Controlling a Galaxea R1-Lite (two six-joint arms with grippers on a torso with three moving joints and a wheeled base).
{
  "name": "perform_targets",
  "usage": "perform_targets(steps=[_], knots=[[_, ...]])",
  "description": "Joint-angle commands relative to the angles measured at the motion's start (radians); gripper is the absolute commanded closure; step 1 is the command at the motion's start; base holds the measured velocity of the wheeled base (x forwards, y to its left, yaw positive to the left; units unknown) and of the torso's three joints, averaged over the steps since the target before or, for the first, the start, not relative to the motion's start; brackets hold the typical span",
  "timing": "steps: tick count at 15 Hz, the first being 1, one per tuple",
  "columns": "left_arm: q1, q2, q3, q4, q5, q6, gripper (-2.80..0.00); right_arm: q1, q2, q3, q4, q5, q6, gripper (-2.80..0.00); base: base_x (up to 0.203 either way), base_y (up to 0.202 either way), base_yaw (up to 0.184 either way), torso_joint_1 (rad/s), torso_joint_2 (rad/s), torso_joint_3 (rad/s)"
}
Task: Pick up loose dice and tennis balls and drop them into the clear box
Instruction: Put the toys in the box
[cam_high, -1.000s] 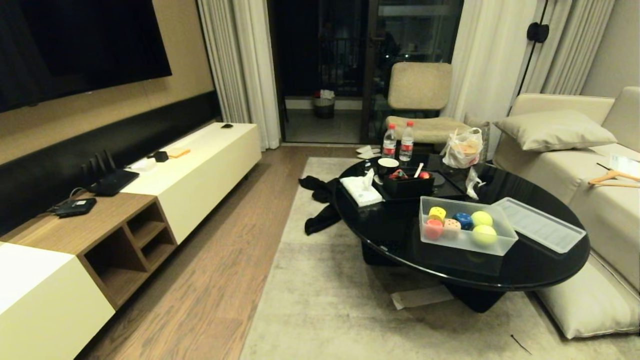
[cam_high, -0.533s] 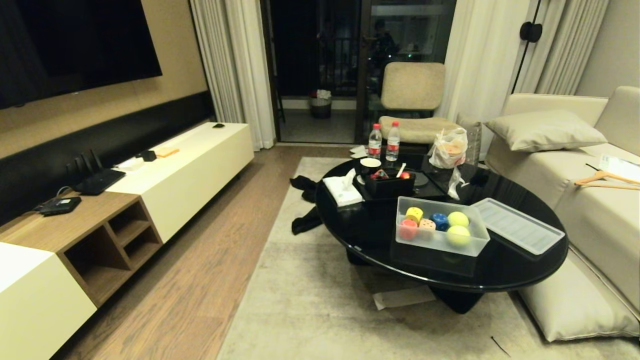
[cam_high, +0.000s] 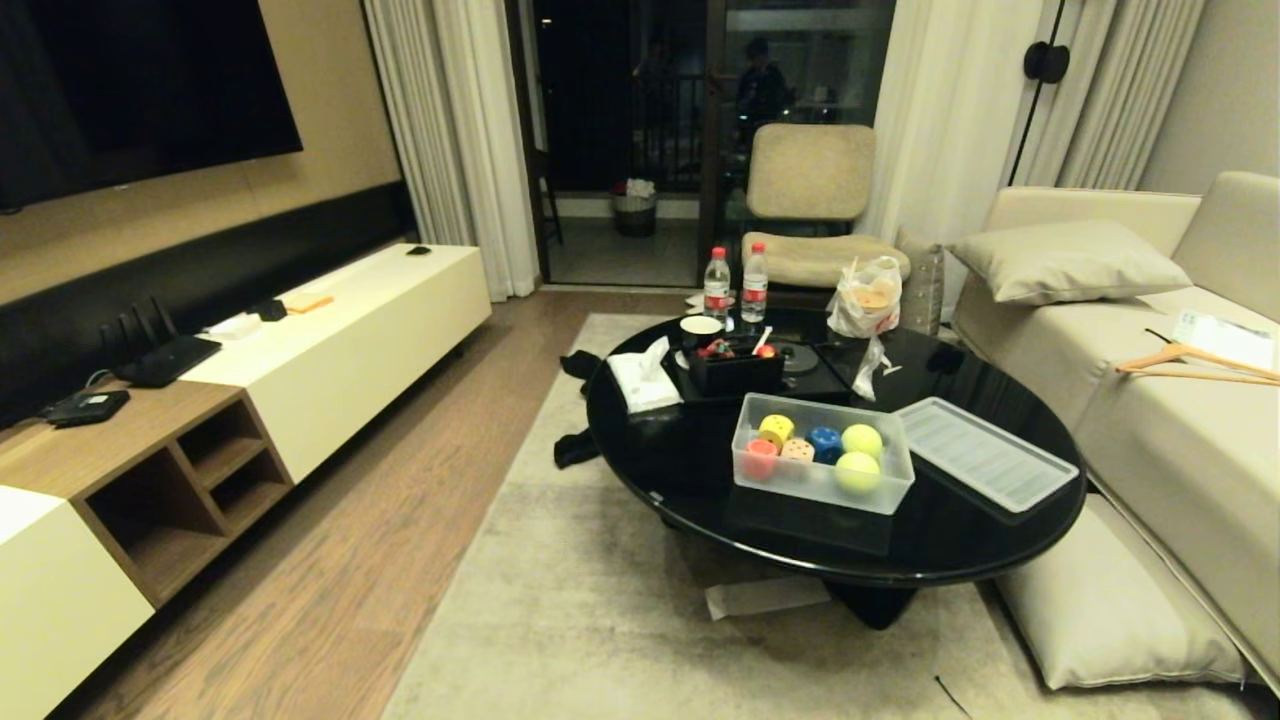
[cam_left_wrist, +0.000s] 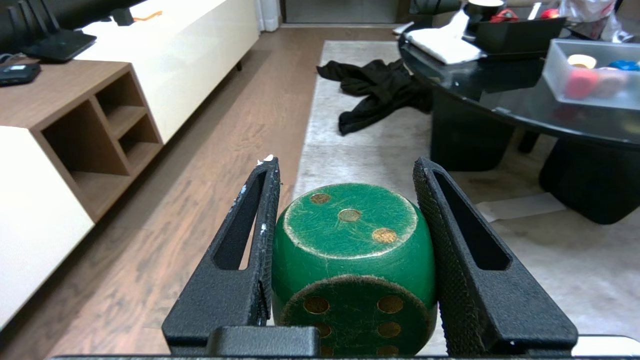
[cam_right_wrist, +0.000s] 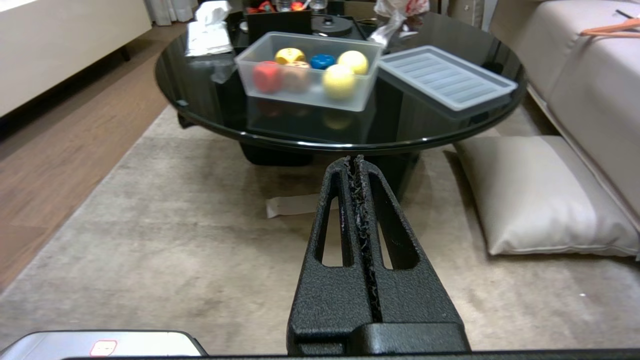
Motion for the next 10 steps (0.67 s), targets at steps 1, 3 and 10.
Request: perform_targets(steps=[1,3,10], knots=[[0.000,0.000,0.002,-0.001,0.000,0.000,0.00,0.001,0.001,0.000,0.000,0.000,0.000,0.00,0.000,-0.212,0.018,0.002,0.00,-0.002],[0.000,0.000,0.002,-0.001,0.000,0.000,0.00,0.000,0.001,0.000,0.000,0.000,0.000,0.00,0.000,-0.200,0.010,0.001,0.00,-0.001],[0.000,0.000,0.002,-0.001,0.000,0.000,0.00,0.000,0.001,0.000,0.000,0.000,0.000,0.00,0.000,-0.186,0.002,0.001,0.00,0.002]])
